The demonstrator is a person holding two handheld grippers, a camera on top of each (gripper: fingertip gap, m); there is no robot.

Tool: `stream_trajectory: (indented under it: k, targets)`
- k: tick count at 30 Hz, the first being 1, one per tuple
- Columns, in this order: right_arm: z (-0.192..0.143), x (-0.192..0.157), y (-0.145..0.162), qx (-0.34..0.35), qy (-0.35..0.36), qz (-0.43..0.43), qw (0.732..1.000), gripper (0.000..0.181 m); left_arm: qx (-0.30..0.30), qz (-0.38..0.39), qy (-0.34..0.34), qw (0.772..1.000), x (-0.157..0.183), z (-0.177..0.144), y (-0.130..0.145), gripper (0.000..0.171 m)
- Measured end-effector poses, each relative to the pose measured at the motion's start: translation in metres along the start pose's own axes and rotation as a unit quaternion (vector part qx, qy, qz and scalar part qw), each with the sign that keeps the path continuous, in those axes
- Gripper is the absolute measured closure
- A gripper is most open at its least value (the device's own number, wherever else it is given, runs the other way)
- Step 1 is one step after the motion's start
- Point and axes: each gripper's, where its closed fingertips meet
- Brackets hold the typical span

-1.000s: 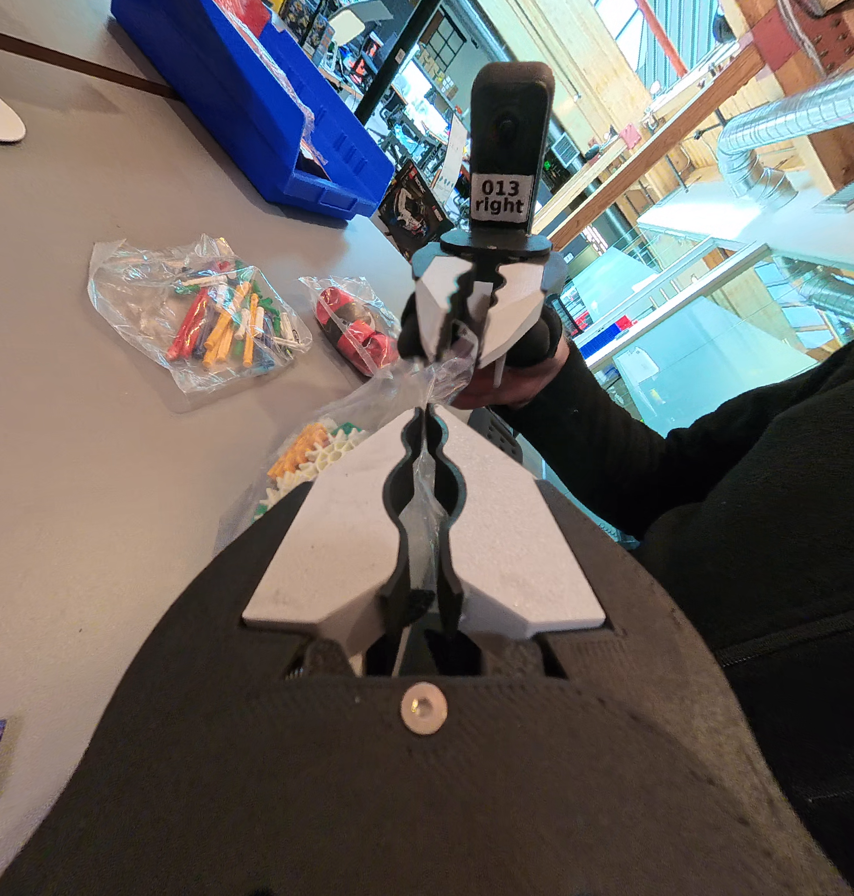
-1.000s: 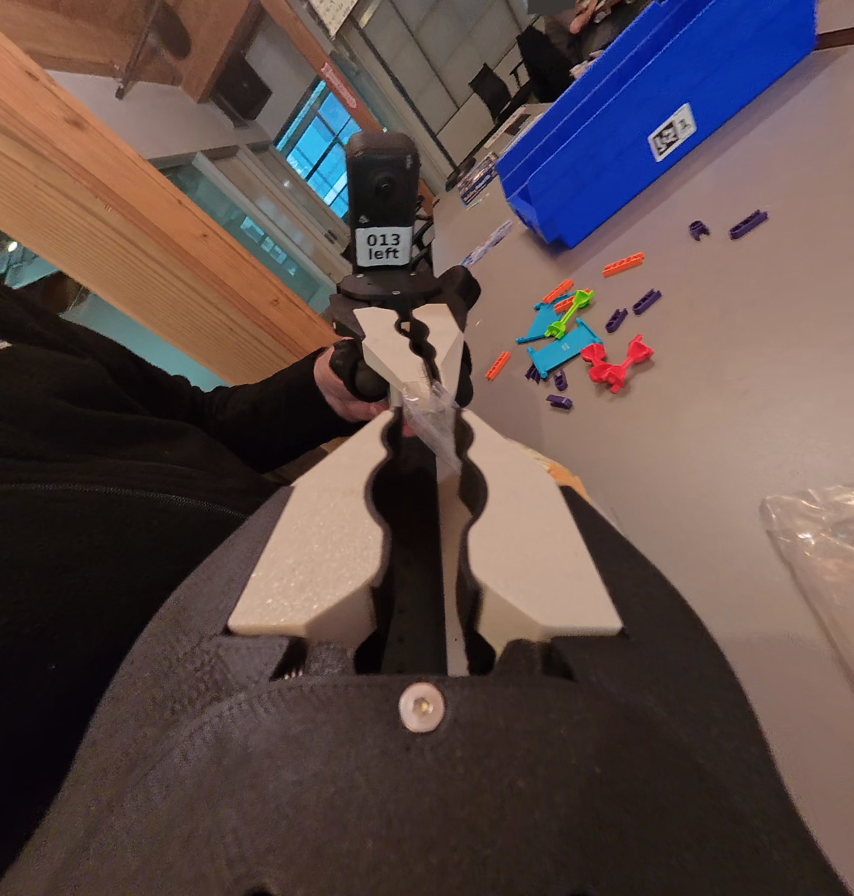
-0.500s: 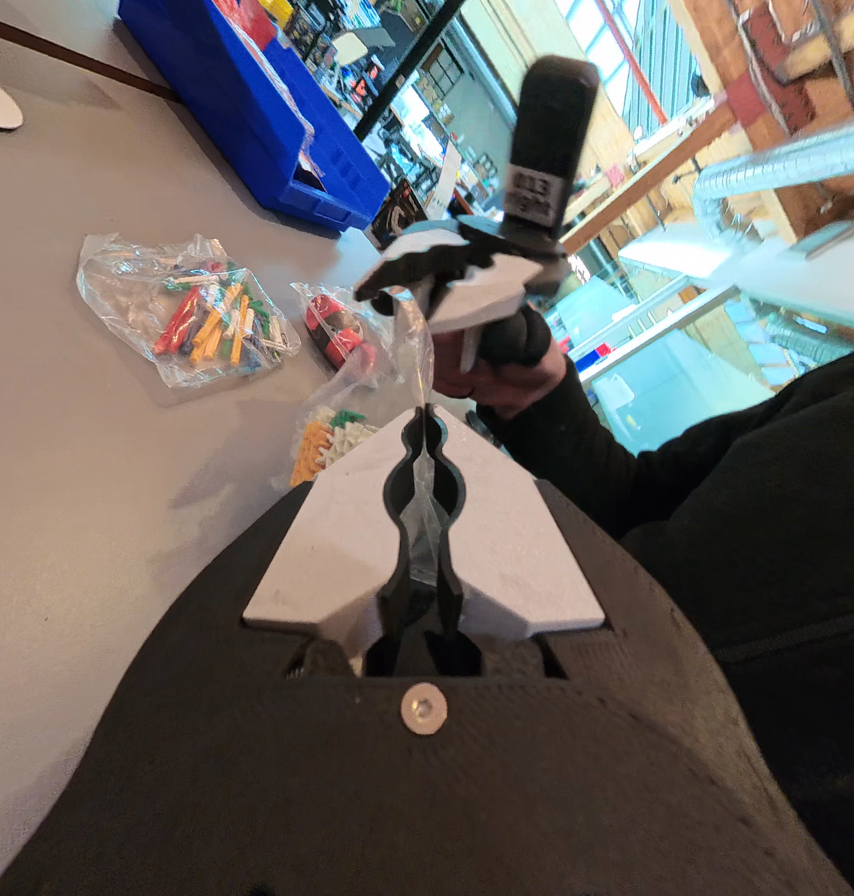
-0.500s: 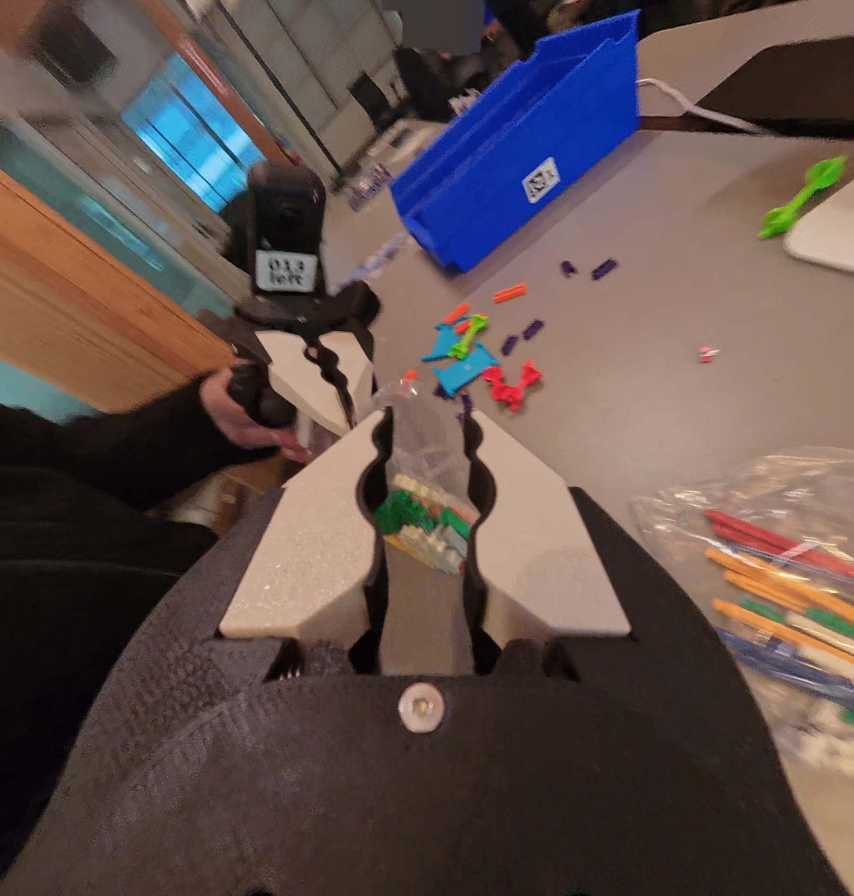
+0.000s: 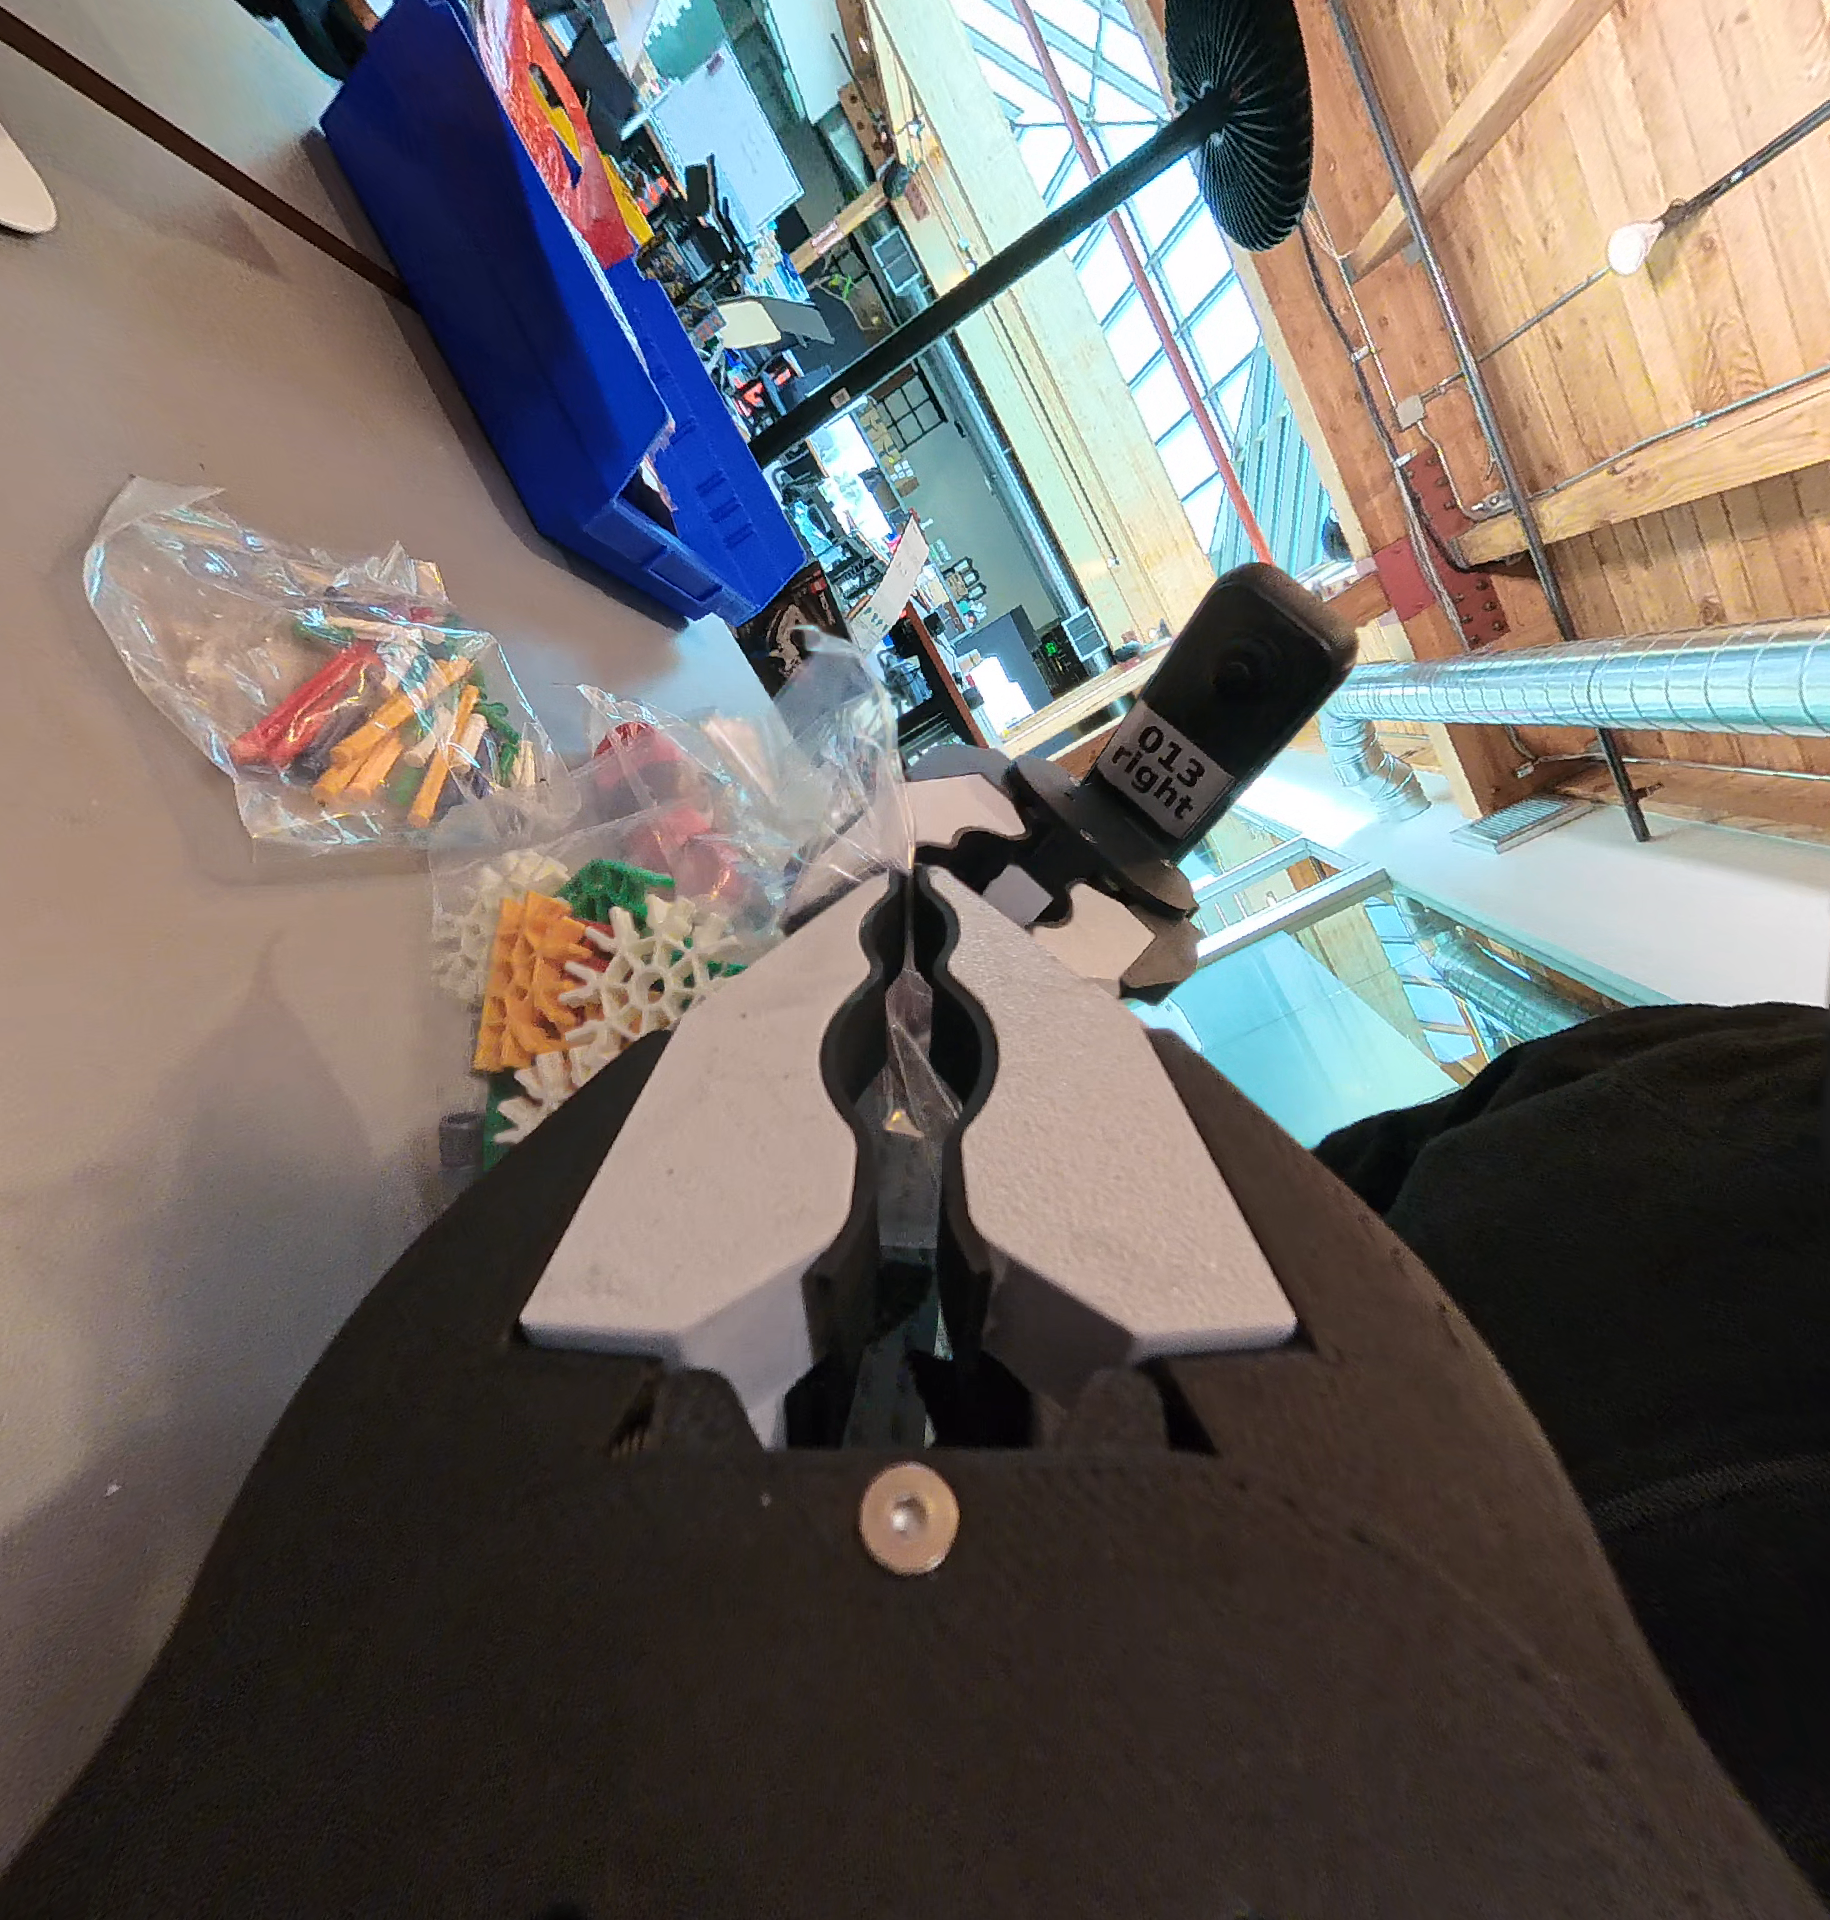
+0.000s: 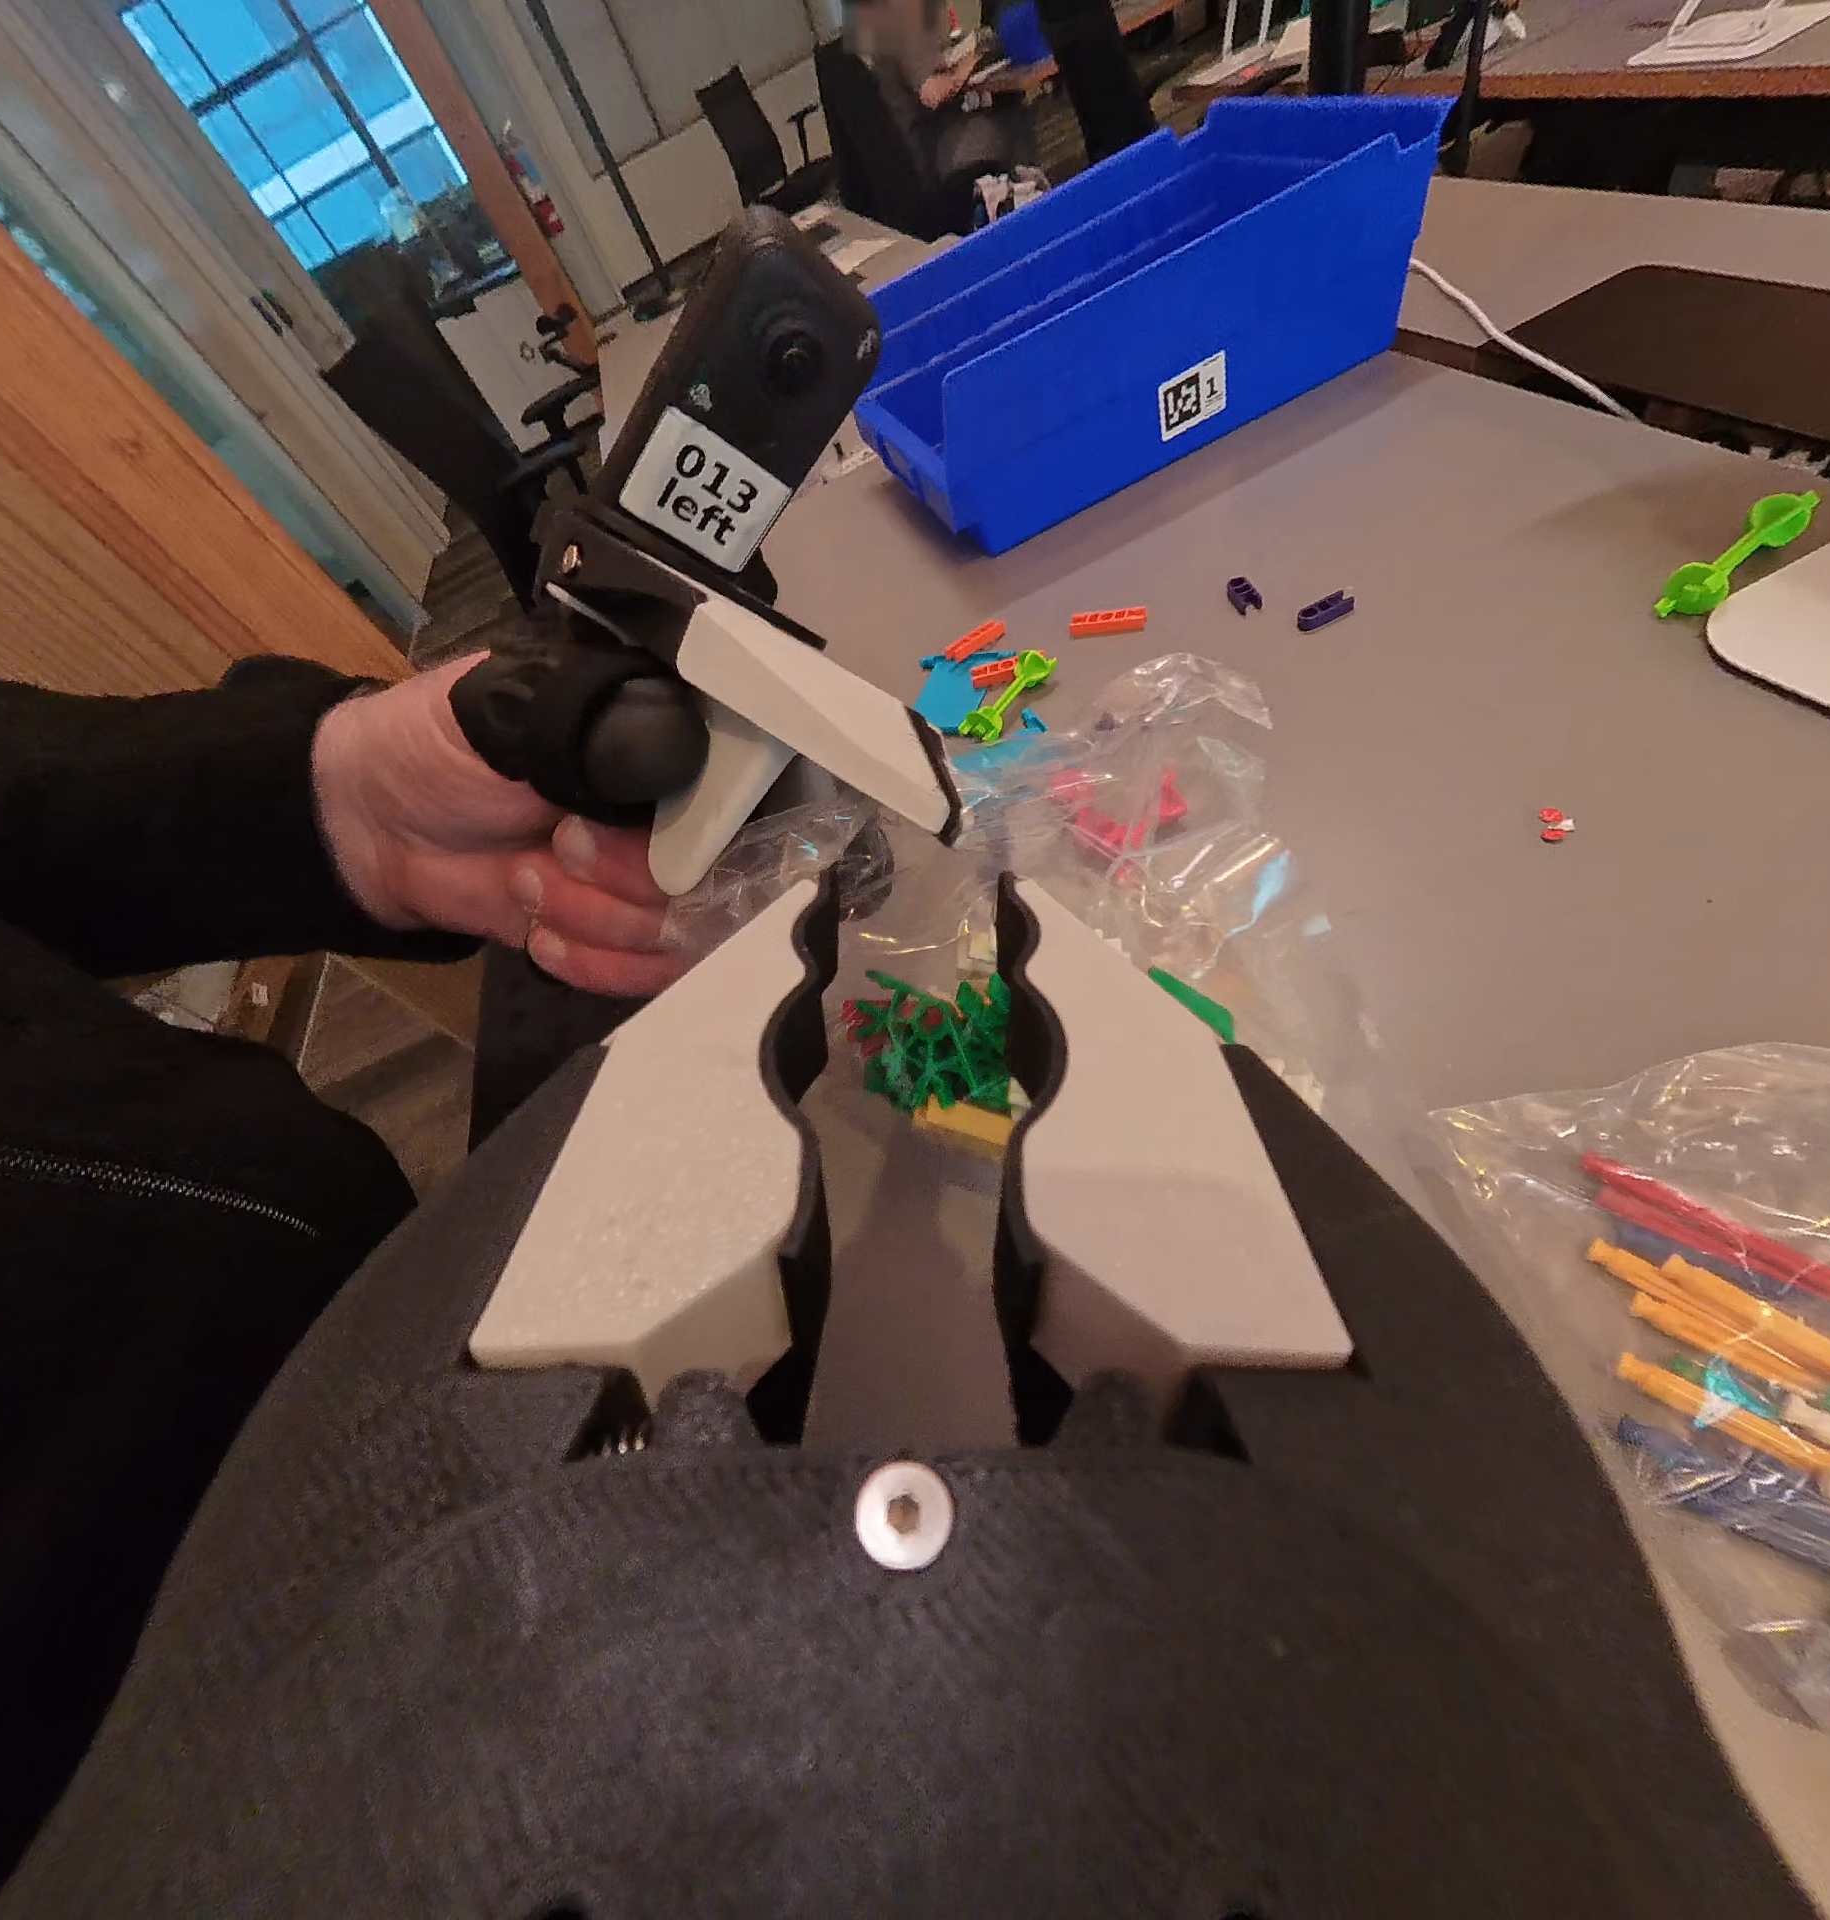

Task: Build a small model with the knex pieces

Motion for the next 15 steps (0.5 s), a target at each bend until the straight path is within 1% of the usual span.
stream_trajectory:
  k: [1, 3, 4, 6, 9, 11, 13, 15]
  targets:
    - [0.0, 0.002, 0.0, 0.005, 0.003, 0.004, 1.0, 0.159, -0.001, 0.0, 0.001, 1.0, 0.001, 0.0, 0.0, 0.171]
    - [-0.002, 0.001, -0.002, 0.019, -0.006, 0.012, 1.0, 0.177, -0.005, 0.002, 0.01, 1.0, 0.005, 0.001, 0.001, 0.171]
    - [-0.002, -0.001, -0.004, 0.026, -0.015, 0.015, 0.999, 0.181, -0.005, 0.003, 0.013, 1.0, 0.008, 0.001, 0.001, 0.171]
    - [-0.003, -0.003, -0.007, 0.035, -0.032, 0.02, 0.999, 0.181, -0.003, 0.007, 0.019, 1.0, 0.012, 0.0, 0.001, 0.171]
    - [-0.01, -0.005, -0.015, 0.064, -0.065, 0.046, 0.995, 0.181, 0.018, 0.032, 0.051, 0.998, 0.028, -0.009, -0.01, 0.162]
    - [-0.018, -0.006, -0.021, 0.088, -0.09, 0.065, 0.99, 0.181, 0.024, 0.067, 0.055, 0.996, 0.034, -0.017, -0.017, 0.16]
    - [-0.027, -0.009, -0.025, 0.11, -0.118, 0.083, 0.983, 0.181, -0.004, 0.119, 0.025, 0.993, 0.029, -0.019, -0.013, 0.16]
    - [-0.032, -0.012, -0.027, 0.118, -0.141, 0.097, 0.978, 0.181, -0.041, 0.152, 0.019, 0.987, 0.028, -0.017, -0.005, 0.159]
Point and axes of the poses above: each gripper's, where its closed fingertips meet, z out along the fingers, y out of its underside, x = y × z across the jaws, and after that the axes turned 7 degrees about -z, right-handed
